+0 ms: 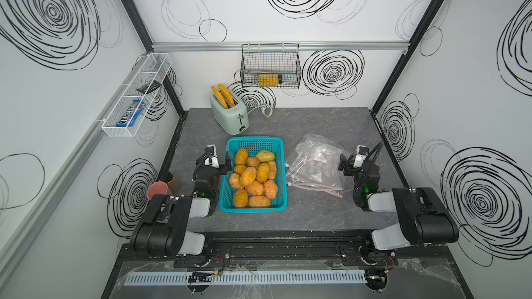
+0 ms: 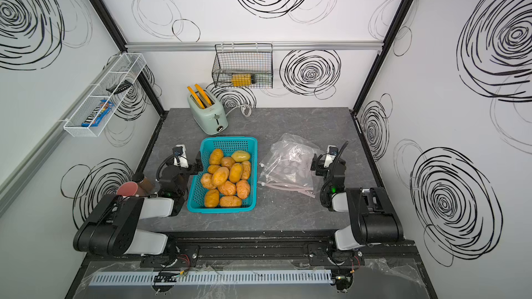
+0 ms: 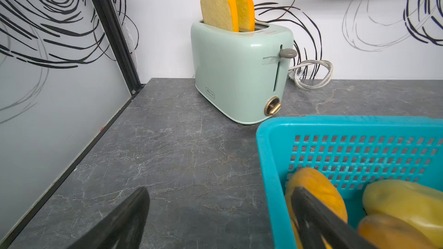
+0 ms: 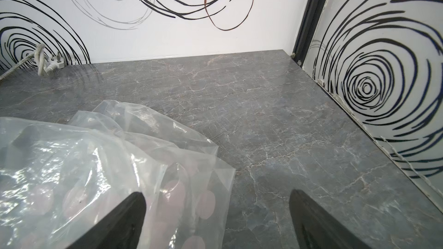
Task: Put the potatoes into a zipper bag and zip it
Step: Pick up the zipper food storage bag at the center of the board.
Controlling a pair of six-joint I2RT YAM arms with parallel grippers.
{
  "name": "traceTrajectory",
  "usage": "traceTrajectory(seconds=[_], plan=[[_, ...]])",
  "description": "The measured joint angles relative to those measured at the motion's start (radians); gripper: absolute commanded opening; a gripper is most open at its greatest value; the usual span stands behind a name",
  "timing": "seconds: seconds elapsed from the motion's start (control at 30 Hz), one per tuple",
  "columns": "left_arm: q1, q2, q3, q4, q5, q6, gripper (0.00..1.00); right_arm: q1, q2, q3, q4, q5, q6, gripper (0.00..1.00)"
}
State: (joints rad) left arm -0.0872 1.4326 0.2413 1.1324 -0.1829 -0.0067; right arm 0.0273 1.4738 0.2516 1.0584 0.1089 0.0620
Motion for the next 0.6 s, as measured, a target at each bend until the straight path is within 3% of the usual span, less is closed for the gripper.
traceTrajectory(seconds=[0.6], plan=[[0.0,0.002,0.0,0.001,-0.001,0.0,0.96,0.0,0.0,0.0,0.0,-0.009,0.0,0.97]])
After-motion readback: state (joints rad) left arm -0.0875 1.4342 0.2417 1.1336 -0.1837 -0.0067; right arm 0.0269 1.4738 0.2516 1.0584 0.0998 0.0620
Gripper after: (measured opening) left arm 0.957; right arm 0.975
